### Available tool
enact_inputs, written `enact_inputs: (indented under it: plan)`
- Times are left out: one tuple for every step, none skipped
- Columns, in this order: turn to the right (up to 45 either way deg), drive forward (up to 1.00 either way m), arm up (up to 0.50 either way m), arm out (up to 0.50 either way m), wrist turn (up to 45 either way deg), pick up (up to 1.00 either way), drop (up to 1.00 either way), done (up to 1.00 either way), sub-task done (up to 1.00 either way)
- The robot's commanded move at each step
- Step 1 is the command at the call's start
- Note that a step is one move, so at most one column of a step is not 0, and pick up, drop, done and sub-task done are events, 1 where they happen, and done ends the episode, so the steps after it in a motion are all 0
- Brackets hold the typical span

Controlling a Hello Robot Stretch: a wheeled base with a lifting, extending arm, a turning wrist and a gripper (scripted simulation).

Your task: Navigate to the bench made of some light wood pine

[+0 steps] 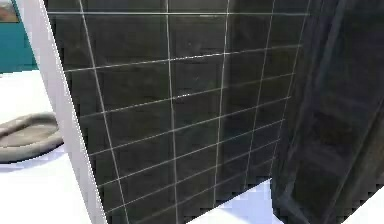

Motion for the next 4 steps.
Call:
enact_inputs:
  plan:
    - [45.0, 0.00, 0.00, 0.00, 0.0, 0.00, 0.00, 0.00, 0.00]
    - [33.0, 0.00, 0.00, 0.00, 0.0, 0.00, 0.00, 0.00, 0.00]
    - [0.0, 0.95, 0.00, 0.00, 0.0, 0.00, 0.00, 0.00, 0.00]
    - [45.0, 0.00, 0.00, 0.00, 0.0, 0.00, 0.00, 0.00, 0.00]
